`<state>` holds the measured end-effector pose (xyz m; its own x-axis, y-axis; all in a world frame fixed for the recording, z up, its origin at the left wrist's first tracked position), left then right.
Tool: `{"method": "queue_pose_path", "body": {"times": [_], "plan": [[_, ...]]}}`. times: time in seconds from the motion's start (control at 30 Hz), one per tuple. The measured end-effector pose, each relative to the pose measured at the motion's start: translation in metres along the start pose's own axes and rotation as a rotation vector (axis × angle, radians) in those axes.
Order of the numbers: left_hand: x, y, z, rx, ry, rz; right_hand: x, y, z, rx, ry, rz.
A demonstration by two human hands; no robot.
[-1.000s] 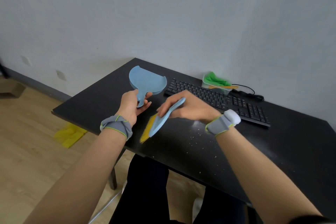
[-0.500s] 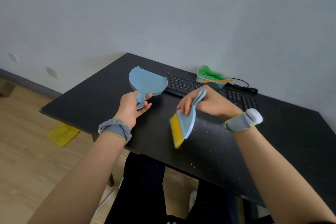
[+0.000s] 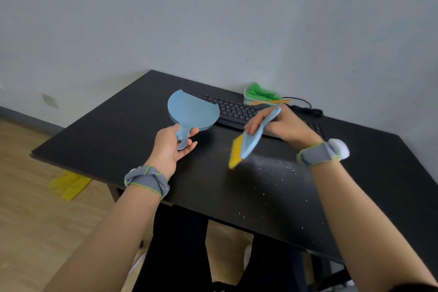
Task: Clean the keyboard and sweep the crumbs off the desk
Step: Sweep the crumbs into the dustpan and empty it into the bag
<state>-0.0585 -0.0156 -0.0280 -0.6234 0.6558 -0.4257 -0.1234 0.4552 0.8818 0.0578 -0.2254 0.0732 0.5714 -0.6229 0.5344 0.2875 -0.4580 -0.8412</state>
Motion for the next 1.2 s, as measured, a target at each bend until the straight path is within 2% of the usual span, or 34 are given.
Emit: {"method": "queue_pose_path", "body": {"times": [0.1,0.2,0.37,0.47,0.57,0.7,0.83,0.93,1.0,1.1,1.2], "plan": [[-0.002,-0.004,-0.002,0.005,-0.006,0.013,-0.021,0.008,0.019,-0.067,0.080,-0.004],[0.000,-0.005,-0.002,-0.003,0.001,0.019,-0.028,0.019,0.022,-0.119,0.128,-0.131],[-0.006,-0.008,-0.003,0.010,-0.008,0.050,0.022,0.033,-0.004,-0.237,0.146,-0.371],[-0.019,-0.014,-0.008,0.036,-0.027,0.047,0.048,0.031,-0.012,-0.230,0.253,-0.243],[-0.027,-0.016,-0.011,0.029,-0.052,0.055,0.028,0.026,0.000,-0.185,0.290,-0.142],[-0.035,-0.016,-0.014,0.007,-0.080,0.072,0.002,0.038,0.001,-0.190,0.224,-0.225],[-0.038,-0.017,-0.012,0.018,-0.079,0.093,0.042,0.051,-0.026,-0.299,0.231,-0.373],[-0.045,-0.024,-0.013,0.044,-0.093,0.101,0.070,0.045,-0.037,-0.262,0.331,-0.266],[-0.050,-0.027,-0.014,0.049,-0.100,0.103,0.061,0.039,-0.030,-0.228,0.365,-0.166],[-0.056,-0.029,-0.015,0.049,-0.123,0.115,0.029,0.045,-0.017,-0.236,0.308,-0.210],[-0.058,-0.029,-0.015,0.042,-0.141,0.130,0.036,0.060,-0.024,-0.297,0.283,-0.288]]}}
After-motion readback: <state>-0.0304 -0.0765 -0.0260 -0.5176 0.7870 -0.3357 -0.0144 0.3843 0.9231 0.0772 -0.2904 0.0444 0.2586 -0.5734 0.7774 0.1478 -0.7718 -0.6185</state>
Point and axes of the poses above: each hand's wrist, its own z-axis towards the middle knuckle, its own x-axis out of the back of the hand, y = z × x, the point moved 8 cm from there along z, towards the middle knuckle, and after that the axes turned 13 degrees about -x, right-handed, at the moved point
